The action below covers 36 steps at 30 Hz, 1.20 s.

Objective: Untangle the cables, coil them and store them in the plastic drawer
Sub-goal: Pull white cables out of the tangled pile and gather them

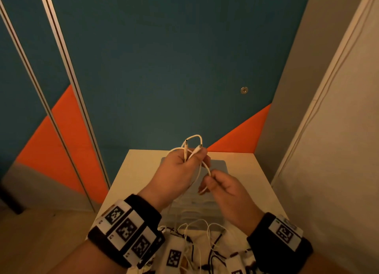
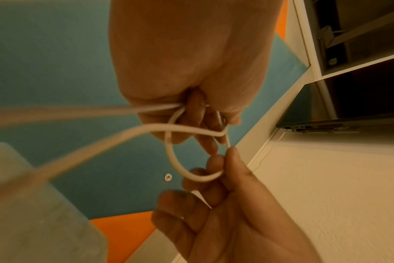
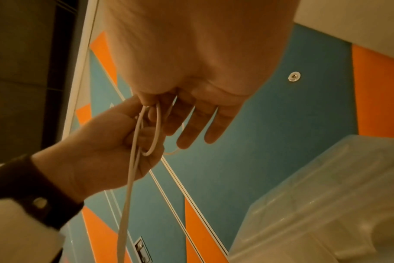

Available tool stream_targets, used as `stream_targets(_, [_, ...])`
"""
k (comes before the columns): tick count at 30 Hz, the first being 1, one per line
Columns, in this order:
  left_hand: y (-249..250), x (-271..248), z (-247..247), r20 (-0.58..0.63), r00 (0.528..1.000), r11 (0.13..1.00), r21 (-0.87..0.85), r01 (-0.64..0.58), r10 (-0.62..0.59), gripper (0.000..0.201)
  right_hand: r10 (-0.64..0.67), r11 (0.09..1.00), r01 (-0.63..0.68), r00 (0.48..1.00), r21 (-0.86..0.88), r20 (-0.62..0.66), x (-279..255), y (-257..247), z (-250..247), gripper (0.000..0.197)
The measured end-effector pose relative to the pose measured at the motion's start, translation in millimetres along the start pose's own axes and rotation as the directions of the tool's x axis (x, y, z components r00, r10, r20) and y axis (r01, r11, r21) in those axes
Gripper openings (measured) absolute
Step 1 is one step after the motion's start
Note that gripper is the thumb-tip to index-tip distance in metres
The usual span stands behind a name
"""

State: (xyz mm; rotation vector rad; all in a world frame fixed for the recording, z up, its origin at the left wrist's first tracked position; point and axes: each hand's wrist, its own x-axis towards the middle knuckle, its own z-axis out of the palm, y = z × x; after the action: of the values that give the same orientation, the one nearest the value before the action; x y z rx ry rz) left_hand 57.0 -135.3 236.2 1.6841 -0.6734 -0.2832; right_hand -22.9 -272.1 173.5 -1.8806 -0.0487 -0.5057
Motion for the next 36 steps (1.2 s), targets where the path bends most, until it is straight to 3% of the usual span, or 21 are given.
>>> stream_targets(2, [-0.9, -0.3, -1.6, 0.014, 1.0, 0.999, 0.028, 0.027, -0.028, 0.041, 0.011, 1.0, -0.011, 0.999, -0.002, -0.046, -1.0, -0.2, -5.6, 0.029])
stream_targets(5, [3.4, -2.6, -3.5, 0.043, 0.998, 0.999, -0.004, 0.043, -0.043, 0.049, 0.039, 0.991, -0.027, 0.996, 0.129, -0.086, -7.5, 4.6, -13.0, 0.027])
stream_targets(8, [8.0, -3.9, -5.7, 0.047, 0.998, 0.99, -0.134, 0.049, -0.043, 0.051, 0.092, 0.964, -0.072, 0.994, 0.257, -0.066, -14.9, 11.0, -17.3, 0.022])
stream_targets(10, [10.9, -4.1, -6.9, 0.057, 0.998, 0.973, -0.226, 0.045, -0.033, 0.051, 0.094, 0.968, -0.077, 0.994, 0.241, -0.059, -18.2, 15.4, -22.4, 0.02])
stream_targets(15, [19.7, -3.7, -12.6, 0.063, 0.998, 0.946, -0.325, 0.005, 0.016, 0.049, 0.006, 1.0, -0.002, 0.986, 0.02, -0.164, -24.7, 15.1, -40.3, 0.046])
stream_targets(19, [27.8, -2.5, -15.5, 0.073, 0.996, 0.933, -0.36, -0.014, 0.043, 0.048, -0.012, 1.0, 0.014, 0.959, 0.006, -0.282, -18.7, 15.8, -50.7, 0.042])
stream_targets(23, [36.4, -3.8, -11.4, 0.124, 0.991, 0.92, -0.392, 0.002, 0.051, 0.038, 0.032, 0.999, -0.026, 0.991, 0.046, -0.128, -6.1, 15.1, -39.7, 0.013])
stream_targets(30, [34.5, -3.9, -3.8, 0.114, 0.993, 0.921, -0.387, 0.05, -0.006, 0.026, -0.077, 0.993, 0.059, 0.982, 0.107, 0.171, 7.4, -17.5, -2.6, 0.043])
stream_targets(33, [30.9, -2.8, -7.8, 0.098, 0.995, 0.902, -0.427, 0.06, -0.02, 0.028, -0.01, 0.979, -0.045, 0.963, 0.199, 0.268, 11.1, -21.4, 10.6, 0.057])
stream_targets(36, [28.5, -3.1, -10.8, 0.082, 0.996, 0.896, -0.44, 0.06, -0.026, 0.032, 0.057, 0.989, -0.103, 0.924, 0.104, 0.379, 9.1, -16.7, 20.1, 0.05])
